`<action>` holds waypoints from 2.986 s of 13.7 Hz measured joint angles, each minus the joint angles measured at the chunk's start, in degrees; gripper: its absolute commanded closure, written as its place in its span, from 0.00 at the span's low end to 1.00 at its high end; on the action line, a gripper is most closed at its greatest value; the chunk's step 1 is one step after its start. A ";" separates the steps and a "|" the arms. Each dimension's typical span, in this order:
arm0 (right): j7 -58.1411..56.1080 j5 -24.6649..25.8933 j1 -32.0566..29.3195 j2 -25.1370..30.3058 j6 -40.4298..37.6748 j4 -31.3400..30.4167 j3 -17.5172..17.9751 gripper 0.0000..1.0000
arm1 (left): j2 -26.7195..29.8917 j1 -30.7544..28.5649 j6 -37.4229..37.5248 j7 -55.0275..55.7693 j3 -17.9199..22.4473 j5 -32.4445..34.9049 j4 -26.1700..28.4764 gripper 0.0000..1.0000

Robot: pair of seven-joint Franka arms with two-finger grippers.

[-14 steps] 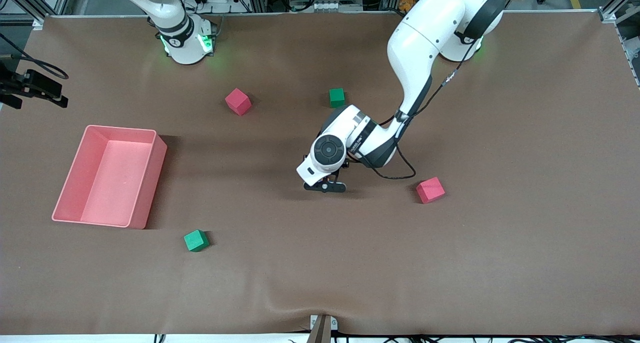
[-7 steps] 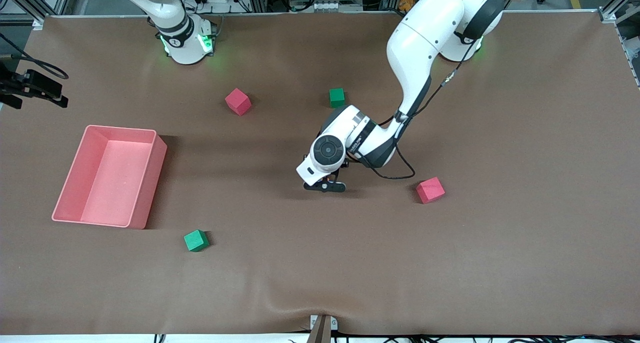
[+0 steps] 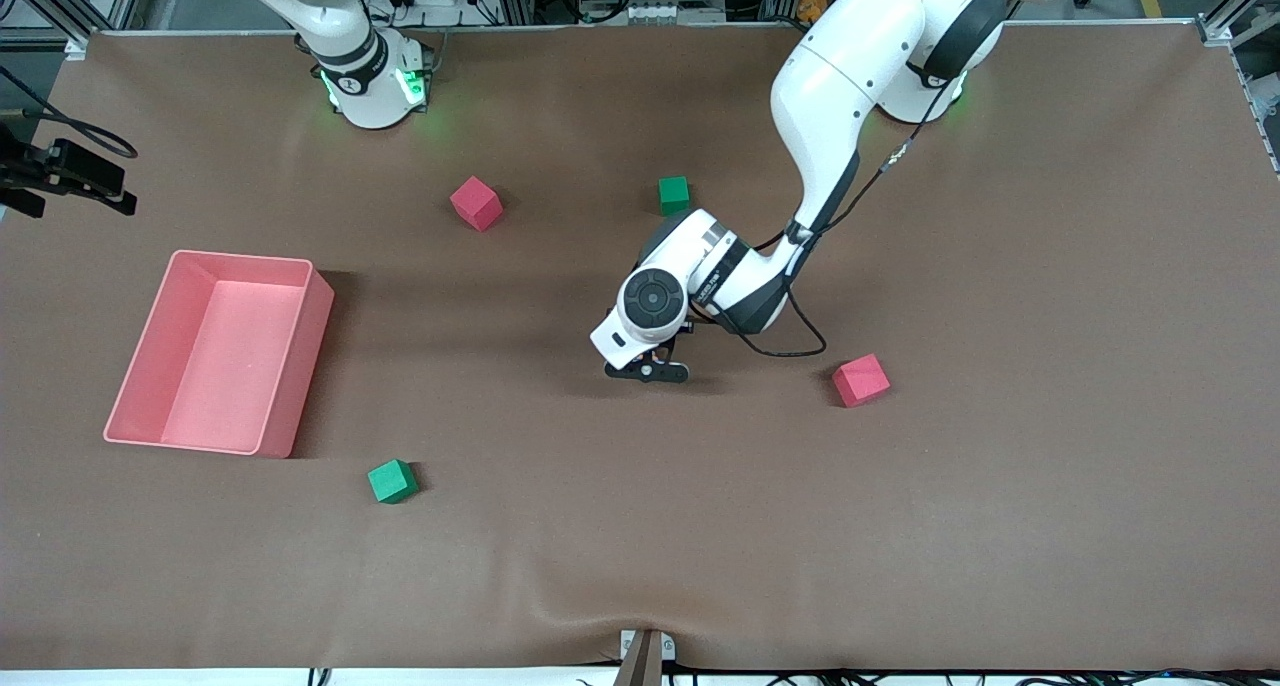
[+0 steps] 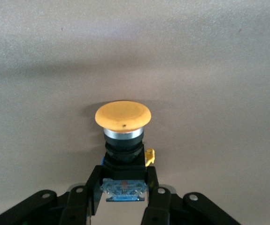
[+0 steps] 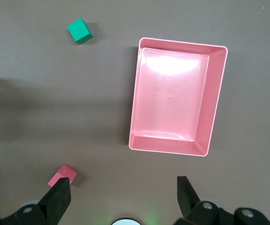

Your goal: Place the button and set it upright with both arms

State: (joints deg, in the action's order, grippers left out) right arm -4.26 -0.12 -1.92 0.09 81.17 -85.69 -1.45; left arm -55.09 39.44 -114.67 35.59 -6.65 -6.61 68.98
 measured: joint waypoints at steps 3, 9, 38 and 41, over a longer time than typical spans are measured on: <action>0.00 0.00 0.00 0.00 -0.01 -0.02 0.00 0.00 | 0.64 -0.03 -0.01 0.71 0.04 0.00 -1.05 0.78; 0.00 0.00 0.00 0.00 -0.10 -0.04 -0.01 0.00 | 5.54 -0.16 0.81 11.90 0.46 6.87 -0.92 0.85; 0.00 0.00 -0.07 0.00 -0.31 -0.09 -0.03 0.00 | 10.99 10.76 -11.93 92.52 -0.04 87.12 26.95 0.88; 0.00 0.00 -0.06 0.00 -0.31 -0.09 0.05 0.00 | 10.26 11.48 -10.58 95.85 0.01 90.28 26.62 0.88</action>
State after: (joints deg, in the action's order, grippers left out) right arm -4.26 -0.12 -1.98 0.09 80.86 -85.78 -1.40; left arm -44.83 50.91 -125.25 131.45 -6.64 83.67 95.59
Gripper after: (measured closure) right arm 0.000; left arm 0.590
